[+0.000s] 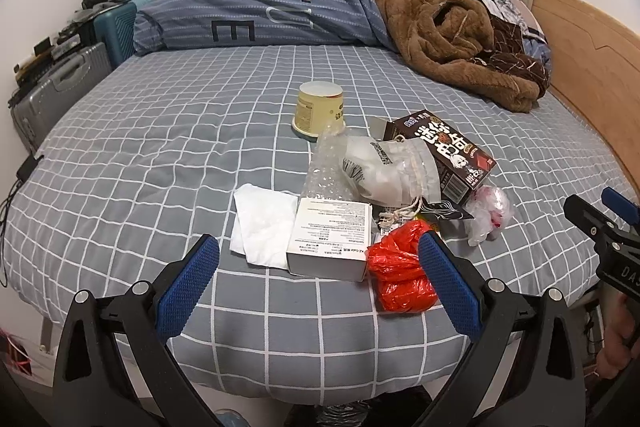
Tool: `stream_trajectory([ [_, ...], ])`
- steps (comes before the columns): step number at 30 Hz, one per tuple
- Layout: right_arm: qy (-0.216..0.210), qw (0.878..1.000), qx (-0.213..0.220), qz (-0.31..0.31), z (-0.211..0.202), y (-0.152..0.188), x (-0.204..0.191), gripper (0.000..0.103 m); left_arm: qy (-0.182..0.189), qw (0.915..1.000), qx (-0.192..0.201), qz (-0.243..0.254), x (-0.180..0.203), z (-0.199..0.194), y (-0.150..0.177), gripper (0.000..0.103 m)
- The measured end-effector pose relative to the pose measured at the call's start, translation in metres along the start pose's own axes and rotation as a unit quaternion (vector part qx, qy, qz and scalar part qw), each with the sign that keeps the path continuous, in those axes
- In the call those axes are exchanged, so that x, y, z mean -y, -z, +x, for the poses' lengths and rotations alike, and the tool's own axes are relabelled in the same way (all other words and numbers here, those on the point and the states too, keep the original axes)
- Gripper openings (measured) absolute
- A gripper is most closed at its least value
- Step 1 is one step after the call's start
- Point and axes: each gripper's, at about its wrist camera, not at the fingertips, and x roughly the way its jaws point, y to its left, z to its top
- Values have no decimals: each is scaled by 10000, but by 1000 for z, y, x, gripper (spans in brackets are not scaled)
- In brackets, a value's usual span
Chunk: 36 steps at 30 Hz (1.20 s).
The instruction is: Collect trash
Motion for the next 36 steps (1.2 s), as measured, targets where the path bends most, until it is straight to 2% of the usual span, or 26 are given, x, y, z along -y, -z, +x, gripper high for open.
stream_trajectory([
  [36, -23, 10000, -8, 3, 1, -1, 1, 96, -103, 9999, -10, 22, -5, -1, -4, 97],
])
